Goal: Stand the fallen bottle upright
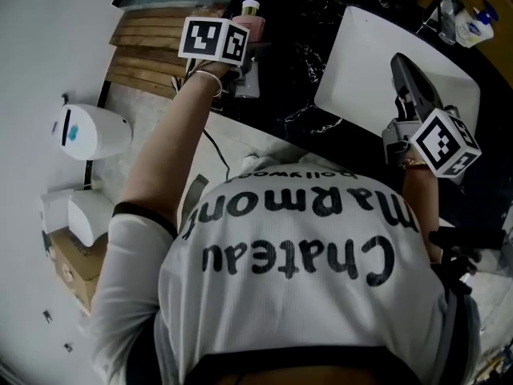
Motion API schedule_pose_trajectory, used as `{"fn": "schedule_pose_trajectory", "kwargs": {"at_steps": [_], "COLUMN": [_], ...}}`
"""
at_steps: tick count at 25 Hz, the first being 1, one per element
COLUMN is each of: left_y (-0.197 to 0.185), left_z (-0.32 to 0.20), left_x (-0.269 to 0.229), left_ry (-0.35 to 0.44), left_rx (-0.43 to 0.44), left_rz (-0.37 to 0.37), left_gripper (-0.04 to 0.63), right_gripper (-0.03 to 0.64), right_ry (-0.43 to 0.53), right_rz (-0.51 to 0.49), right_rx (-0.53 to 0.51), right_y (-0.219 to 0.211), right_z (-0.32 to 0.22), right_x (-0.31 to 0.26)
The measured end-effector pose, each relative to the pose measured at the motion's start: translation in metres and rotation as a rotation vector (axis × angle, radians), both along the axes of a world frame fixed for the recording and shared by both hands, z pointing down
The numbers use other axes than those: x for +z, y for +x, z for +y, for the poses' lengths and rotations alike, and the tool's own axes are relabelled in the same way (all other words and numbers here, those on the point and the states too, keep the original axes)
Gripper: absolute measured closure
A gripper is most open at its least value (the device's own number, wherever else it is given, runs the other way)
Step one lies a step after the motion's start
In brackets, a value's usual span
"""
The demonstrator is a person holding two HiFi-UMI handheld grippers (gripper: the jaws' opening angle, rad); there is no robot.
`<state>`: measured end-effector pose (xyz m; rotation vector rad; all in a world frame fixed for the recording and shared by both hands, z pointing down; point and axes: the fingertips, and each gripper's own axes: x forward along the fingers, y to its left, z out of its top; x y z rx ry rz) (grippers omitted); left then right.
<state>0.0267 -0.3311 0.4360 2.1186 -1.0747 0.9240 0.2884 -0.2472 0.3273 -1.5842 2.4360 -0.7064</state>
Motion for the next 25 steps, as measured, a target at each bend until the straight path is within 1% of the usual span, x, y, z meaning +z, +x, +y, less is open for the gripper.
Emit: {"fn": "schedule_pose_trajectory", "kwargs": {"at_steps": [4,6,8,10,12,14,16,19,25], "left_y": [0.007,0.008,0.009,0.009,0.008,0.007,0.006,0.005,0.01], "left_z": [0.0,0.002,0.004,0.005,0.007,0.008,0.006,0.001,-0.003], "left_x": [0.008,0.01,0.011,0.012,0.012,0.012,0.012,0.011,0.009], "left_ry": [-0.058,-0.086,-0.11,-0.129,-0.142,-0.146,-0.147,-0.169,-0.196], "left_rx": [0.065,0.106,0.155,0.198,0.224,0.222,0.195,0.155,0.113], "left_rz": [0.028,0.029,0.01,-0.02,-0.043,-0.055,-0.057,-0.055,0.007], "left_gripper": [0.184,0.171,0.155,0.155,0.155,0.156,0.159,0.179,0.23], "right_gripper": [0.607,0.607,0.607,0.607,0.607,0.607,0.607,0.607,0.607], "right_ry": [0.003,-0.001,-0.003,-0.001,-0.002,-0.001,-0.004,-0.011,-0.002], "right_rz": [-0.013,-0.018,-0.015,-0.008,-0.006,-0.007,-0.013,-0.017,-0.026], "right_rx": [0.011,0.014,0.014,0.016,0.024,0.029,0.034,0.042,0.059], "right_y": [0.006,0.006,0.007,0.008,0.01,0.011,0.013,0.016,0.021], "right_z": [-0.003,-0.002,0.0,0.002,0.005,0.007,0.006,0.004,0.004], "right_x": [0.002,0.003,0.002,0.003,0.004,0.004,0.005,0.006,0.005]}}
